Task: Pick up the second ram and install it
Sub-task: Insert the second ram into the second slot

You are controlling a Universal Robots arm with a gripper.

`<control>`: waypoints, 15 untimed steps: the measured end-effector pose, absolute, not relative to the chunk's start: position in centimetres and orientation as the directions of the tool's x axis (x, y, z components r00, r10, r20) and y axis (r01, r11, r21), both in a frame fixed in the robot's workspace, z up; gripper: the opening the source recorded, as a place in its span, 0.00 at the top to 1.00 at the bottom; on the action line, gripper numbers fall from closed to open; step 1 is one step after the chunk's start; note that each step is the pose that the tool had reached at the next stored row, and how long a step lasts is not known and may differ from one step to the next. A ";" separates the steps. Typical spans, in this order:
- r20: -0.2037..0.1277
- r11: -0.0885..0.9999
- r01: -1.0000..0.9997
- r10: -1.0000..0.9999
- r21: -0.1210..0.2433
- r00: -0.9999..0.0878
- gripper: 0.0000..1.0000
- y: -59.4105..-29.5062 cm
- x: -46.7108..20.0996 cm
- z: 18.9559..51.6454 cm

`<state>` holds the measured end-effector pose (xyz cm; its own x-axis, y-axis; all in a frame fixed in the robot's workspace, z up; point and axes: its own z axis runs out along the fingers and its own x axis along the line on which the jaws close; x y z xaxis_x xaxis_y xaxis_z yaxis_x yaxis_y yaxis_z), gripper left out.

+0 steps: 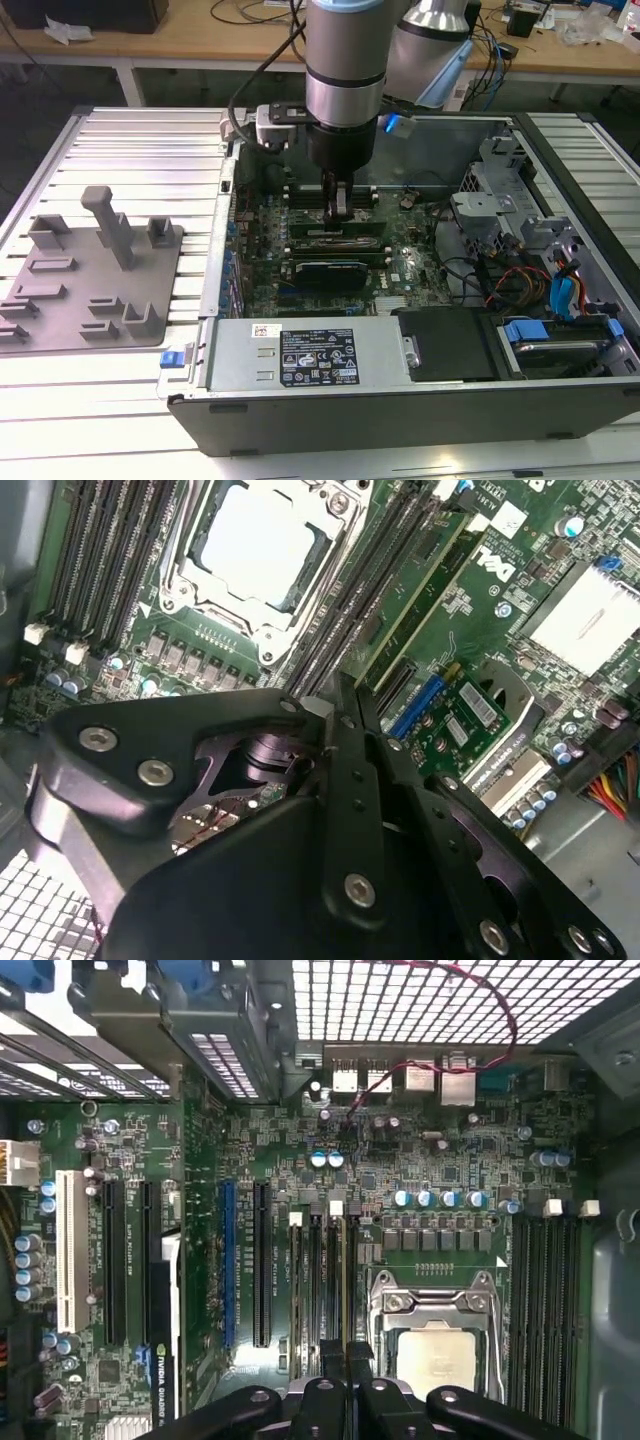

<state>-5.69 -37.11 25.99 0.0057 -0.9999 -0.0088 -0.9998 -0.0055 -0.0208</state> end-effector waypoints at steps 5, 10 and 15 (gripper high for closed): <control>-0.009 -0.003 -1.000 -1.000 -0.021 0.003 0.90 -37.1 -5.5 25.2; -0.009 -0.003 -1.000 -1.000 -0.021 0.003 0.90 -37.2 -5.3 24.5; -0.009 0.004 -1.000 -1.000 -0.021 -0.004 0.90 -37.3 -5.3 23.9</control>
<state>-5.35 -37.27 23.86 -0.0040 -1.0000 -0.0086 -0.9998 0.0042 -0.0207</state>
